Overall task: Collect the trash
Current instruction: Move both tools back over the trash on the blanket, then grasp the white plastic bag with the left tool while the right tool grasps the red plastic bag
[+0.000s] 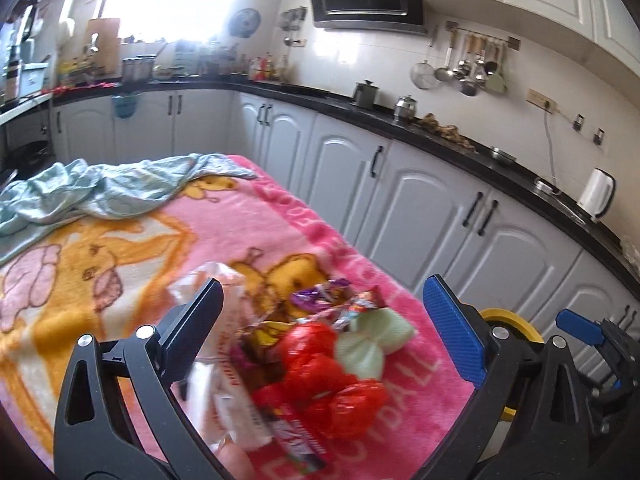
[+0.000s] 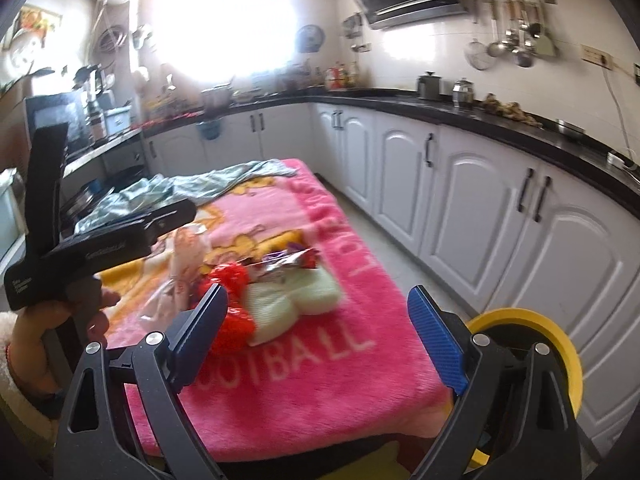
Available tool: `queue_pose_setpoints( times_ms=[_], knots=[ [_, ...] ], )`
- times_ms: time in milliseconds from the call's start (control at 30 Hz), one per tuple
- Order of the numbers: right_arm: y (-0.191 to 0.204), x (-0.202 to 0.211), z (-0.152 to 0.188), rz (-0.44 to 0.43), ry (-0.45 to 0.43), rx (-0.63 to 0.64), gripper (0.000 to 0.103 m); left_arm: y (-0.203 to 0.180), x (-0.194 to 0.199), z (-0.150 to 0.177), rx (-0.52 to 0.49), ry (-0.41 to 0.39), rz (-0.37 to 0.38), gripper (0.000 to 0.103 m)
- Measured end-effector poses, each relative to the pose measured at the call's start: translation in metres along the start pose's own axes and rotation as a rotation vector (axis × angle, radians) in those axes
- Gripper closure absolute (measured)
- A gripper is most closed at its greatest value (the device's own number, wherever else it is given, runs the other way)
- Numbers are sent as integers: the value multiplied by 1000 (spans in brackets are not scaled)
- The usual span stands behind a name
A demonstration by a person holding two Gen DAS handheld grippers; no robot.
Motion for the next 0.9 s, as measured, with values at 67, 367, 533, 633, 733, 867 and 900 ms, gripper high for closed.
queue_pose_setpoints(
  times_ms=[67,367,533,633,733,867,900],
  knots=[
    [13,-8,-1,-20,14,22,14,10,0,0,14,-2,-17,11],
    [48,-46,2,-83,87,106,14,62,-14,3,114,34,-80,11],
    [65,-76,11,-115,160,153,14,83,-30,9,173,81,-70,11],
    [72,-92,15,-130,193,172,14,88,-42,10,186,114,-58,11],
    [76,-107,18,-153,229,174,15,92,-59,13,200,166,-38,14],
    [80,-120,21,-177,272,173,27,94,-75,15,207,207,-32,23],
    [80,-122,22,-183,281,173,31,94,-78,15,208,215,-32,26]
  ],
)
Point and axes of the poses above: each gripper's, at about its wrist camera, not at the fingertips, and x roughly against the way its jaws point, y to its left, z to its underside, the point moved 2 cm from there along -x, roughly the way its jaws point, and after that the axes turned 7 degrees about y, right-handed, at the moved point
